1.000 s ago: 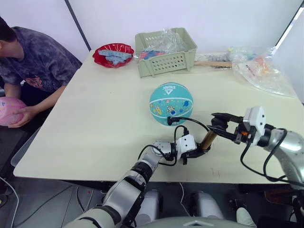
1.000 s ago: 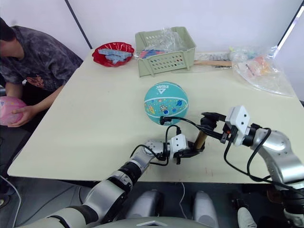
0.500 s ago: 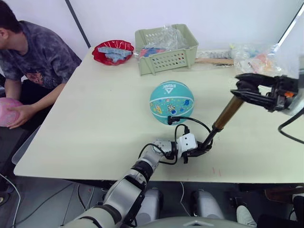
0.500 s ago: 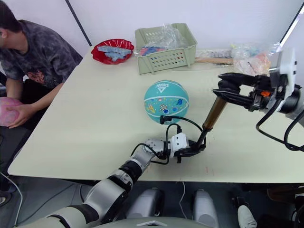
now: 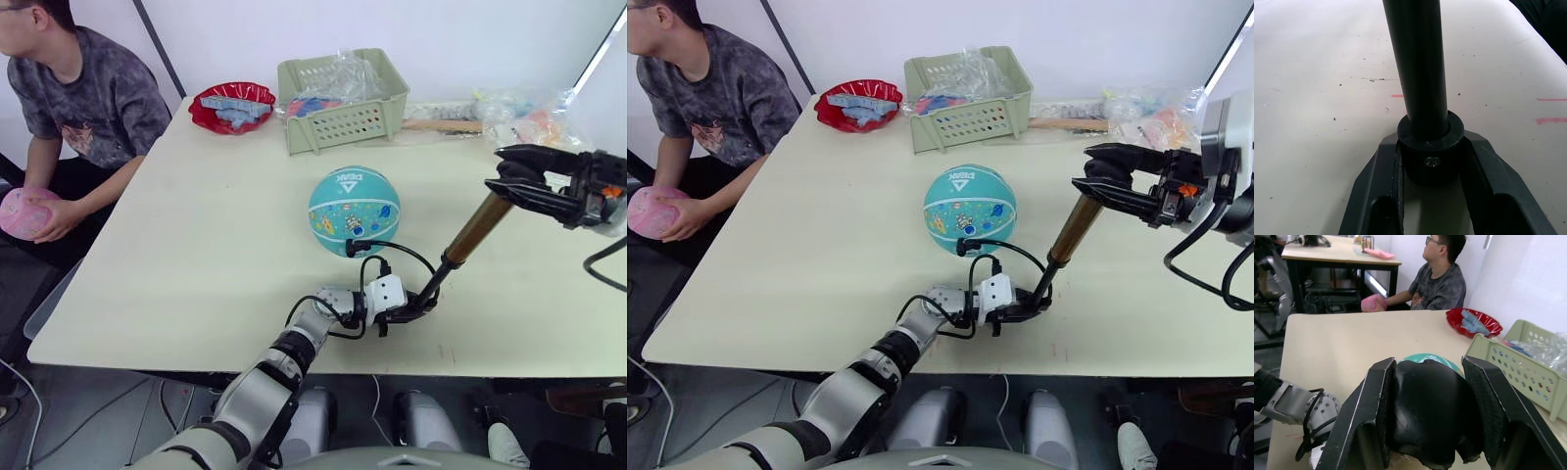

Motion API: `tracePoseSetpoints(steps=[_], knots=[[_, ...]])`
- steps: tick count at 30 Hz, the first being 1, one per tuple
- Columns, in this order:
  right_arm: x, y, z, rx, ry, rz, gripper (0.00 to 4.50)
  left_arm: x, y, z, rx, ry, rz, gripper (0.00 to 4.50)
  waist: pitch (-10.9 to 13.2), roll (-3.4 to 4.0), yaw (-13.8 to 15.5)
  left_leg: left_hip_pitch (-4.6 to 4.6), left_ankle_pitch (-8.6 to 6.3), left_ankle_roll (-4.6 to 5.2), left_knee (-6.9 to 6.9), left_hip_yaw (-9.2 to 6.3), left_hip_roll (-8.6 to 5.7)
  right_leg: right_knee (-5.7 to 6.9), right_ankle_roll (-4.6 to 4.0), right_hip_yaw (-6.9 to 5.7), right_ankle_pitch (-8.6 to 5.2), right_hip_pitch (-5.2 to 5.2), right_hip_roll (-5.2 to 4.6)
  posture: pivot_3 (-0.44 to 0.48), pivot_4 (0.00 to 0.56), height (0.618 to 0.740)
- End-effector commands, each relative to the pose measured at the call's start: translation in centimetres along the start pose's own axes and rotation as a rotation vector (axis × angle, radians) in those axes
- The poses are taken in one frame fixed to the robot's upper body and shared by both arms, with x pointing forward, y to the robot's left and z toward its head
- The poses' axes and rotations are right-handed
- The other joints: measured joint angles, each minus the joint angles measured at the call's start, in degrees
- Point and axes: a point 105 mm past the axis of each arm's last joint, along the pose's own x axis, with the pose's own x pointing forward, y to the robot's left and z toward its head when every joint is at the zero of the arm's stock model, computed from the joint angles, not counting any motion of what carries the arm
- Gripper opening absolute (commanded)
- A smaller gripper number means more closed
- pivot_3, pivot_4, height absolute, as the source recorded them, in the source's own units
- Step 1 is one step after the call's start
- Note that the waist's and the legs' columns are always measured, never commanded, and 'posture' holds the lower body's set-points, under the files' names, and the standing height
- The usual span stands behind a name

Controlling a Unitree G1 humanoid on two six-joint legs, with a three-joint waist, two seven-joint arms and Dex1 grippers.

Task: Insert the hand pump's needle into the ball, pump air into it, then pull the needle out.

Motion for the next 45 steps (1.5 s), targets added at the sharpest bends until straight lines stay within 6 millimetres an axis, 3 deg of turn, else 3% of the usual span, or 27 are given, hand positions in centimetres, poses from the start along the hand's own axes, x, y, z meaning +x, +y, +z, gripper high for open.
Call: tracePoseSetpoints(steps=[1, 4, 9, 14, 20, 23, 34, 38, 45], knots=[[0.0, 0.6, -3.6, -0.007, 0.076, -0.038, 1.73, -0.7, -3.0, -4.2, -0.085, 0.148, -0.085, 1.16, -0.13, -0.12, -0.05, 0.04, 0.00, 0.00, -0.01, -0.03, 0.01, 0.00, 0.01, -0.01, -0.01, 0.05, 0.03, 0.000, 0.150, 0.740], [0.0, 1.6, -6.4, 0.012, 0.118, -0.028, 1.73, -0.8, -3.0, -4.2, -0.085, 0.148, -0.082, 1.16, -0.22, -0.11, -0.19, 0.11, 0.00, 0.00, -0.01, 0.00, 0.04, 0.00, 0.12, 0.01, -0.07, 0.09, 0.05, 0.000, 0.150, 0.740], [0.6, 3.0, -9.3, 0.054, 0.117, -0.026, 1.73, -0.9, -2.9, -4.3, -0.086, 0.150, -0.078, 1.16, -0.43, -0.28, -0.13, 0.17, 0.00, 0.00, -0.01, -0.04, 0.12, 0.01, 0.14, 0.02, -0.09, 0.14, 0.18, 0.000, 0.150, 0.740], [1.0, 5.4, -14.6, 0.074, 0.209, -0.026, 1.73, -0.8, -2.9, -4.2, -0.089, 0.149, -0.075, 1.16, -0.80, -0.23, -0.20, 0.20, 0.00, 0.00, -0.02, -0.04, 0.12, 0.02, 0.10, 0.04, -0.08, 0.14, 0.25, 0.000, 0.150, 0.740], [1.4, 6.0, -15.4, 0.083, 0.193, -0.045, 1.73, -0.8, -2.9, -4.3, -0.089, 0.149, -0.074, 1.16, -1.02, -0.18, -0.17, 0.24, 0.00, -0.01, -0.02, -0.04, 0.14, 0.04, 0.13, 0.06, -0.11, 0.16, 0.36, 0.000, 0.150, 0.740], [1.5, 5.6, -14.1, 0.086, 0.148, -0.046, 1.73, -0.8, -2.9, -4.2, -0.088, 0.150, -0.075, 1.16, -1.05, -0.22, -0.17, 0.25, 0.00, -0.01, -0.02, -0.05, 0.14, 0.04, 0.11, 0.06, -0.10, 0.16, 0.37, 0.000, 0.150, 0.740], [0.6, 1.5, -5.4, 0.005, 0.013, -0.026, 1.73, -0.8, -2.9, -4.3, -0.093, 0.150, -0.078, 1.16, -0.66, -0.01, 0.08, 0.01, 0.00, -0.01, -0.01, -0.04, 0.08, 0.01, -0.05, 0.06, 0.00, 0.01, 0.17, 0.000, 0.150, 0.740], [-0.1, 0.1, -1.4, -0.032, -0.053, -0.016, 1.73, -0.7, -3.0, -4.3, -0.091, 0.150, -0.081, 1.16, -0.37, 0.04, 0.03, -0.03, 0.00, 0.00, -0.01, -0.01, 0.02, 0.00, -0.03, 0.06, 0.00, -0.01, 0.08, 0.000, 0.150, 0.740], [-1.1, -1.3, 2.7, -0.084, -0.088, -0.020, 1.73, -0.7, -3.1, -4.3, -0.092, 0.152, -0.082, 1.16, -0.24, 0.05, 0.03, -0.02, 0.00, 0.00, 0.00, -0.02, 0.02, 0.00, -0.02, 0.04, 0.00, 0.00, 0.07, 0.000, 0.150, 0.740]])
